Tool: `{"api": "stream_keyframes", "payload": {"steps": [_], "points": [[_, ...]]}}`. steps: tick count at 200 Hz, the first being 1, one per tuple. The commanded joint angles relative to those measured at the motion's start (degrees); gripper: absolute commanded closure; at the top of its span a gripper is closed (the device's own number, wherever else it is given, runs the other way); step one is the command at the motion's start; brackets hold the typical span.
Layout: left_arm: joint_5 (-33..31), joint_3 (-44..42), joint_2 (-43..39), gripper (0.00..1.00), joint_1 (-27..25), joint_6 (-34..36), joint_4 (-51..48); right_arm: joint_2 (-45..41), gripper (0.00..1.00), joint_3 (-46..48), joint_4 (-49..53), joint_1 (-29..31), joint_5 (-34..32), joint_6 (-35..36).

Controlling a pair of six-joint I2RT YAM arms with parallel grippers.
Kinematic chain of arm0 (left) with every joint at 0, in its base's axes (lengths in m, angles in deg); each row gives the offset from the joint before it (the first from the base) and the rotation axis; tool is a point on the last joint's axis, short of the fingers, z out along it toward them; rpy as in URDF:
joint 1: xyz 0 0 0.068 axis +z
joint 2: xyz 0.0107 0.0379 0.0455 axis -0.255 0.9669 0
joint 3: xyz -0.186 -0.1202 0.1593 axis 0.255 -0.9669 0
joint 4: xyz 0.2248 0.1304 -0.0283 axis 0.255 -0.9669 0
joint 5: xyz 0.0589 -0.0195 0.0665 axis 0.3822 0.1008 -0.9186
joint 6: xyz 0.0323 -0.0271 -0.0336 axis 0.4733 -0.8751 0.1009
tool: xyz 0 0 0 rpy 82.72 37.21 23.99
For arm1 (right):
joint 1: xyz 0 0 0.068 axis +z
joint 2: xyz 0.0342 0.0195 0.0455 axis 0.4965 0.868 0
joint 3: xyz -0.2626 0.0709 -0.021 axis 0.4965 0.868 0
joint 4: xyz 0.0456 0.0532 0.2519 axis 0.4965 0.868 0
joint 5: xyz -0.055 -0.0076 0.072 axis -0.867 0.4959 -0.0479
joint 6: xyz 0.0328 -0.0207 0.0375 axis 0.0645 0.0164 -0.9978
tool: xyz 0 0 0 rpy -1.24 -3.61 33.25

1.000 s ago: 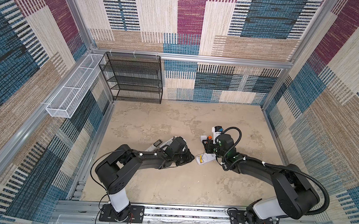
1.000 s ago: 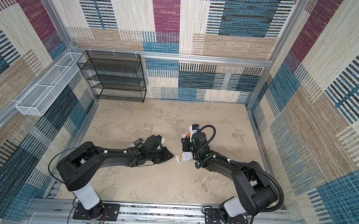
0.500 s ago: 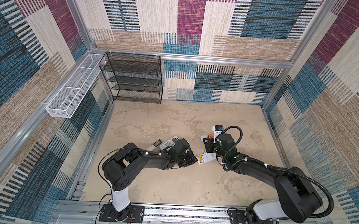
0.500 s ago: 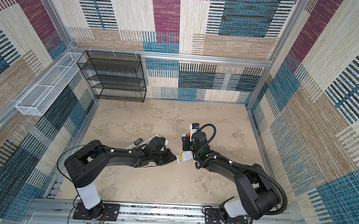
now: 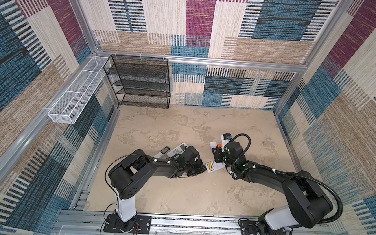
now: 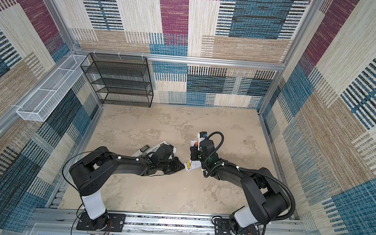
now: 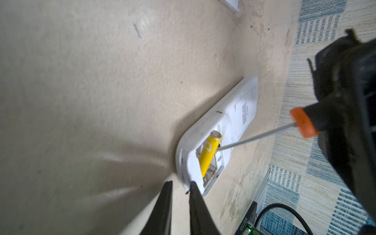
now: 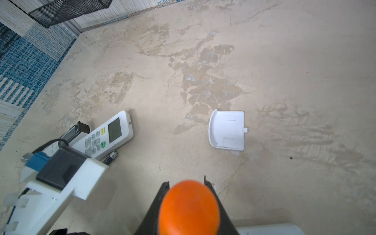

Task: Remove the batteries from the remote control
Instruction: 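Reposition the screwdriver tip against the yellow battery while the left gripper holds the remote, then lever the yellow battery out of the compartment with the right gripper's screwdriver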

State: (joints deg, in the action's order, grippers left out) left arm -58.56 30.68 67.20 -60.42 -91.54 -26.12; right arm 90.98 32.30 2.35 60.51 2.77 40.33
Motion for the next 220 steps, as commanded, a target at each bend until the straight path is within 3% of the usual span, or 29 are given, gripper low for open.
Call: {"api": "stream_keyframes", "payload": {"steps": [1, 44, 97, 179, 220], "points": [[-0.1, -0.6, 0.5, 0.82, -0.2, -1.5, 3.0, 0.7, 1.0, 0.7, -3.6, 0.0, 2.2, -3.2], [-0.6, -2.4, 0.4, 0.89, -0.3, -2.6, 4.8, 2.2, 1.0, 0.7, -7.4, 0.1, 5.5, -8.7], [-1.1, -3.8, 0.7, 0.9, -0.3, -3.3, 6.2, 1.8, 1.0, -0.1, -6.3, 0.0, 6.4, -10.3], [-1.0, -4.0, 1.7, 0.91, -0.3, -4.2, 7.8, 7.4, 1.0, -10.7, 9.4, 1.3, 4.3, -3.1], [-0.9, -4.2, 2.0, 0.91, -0.3, -4.7, 7.9, 9.3, 1.0, -13.1, 12.5, 3.2, 3.0, -1.9]]}}
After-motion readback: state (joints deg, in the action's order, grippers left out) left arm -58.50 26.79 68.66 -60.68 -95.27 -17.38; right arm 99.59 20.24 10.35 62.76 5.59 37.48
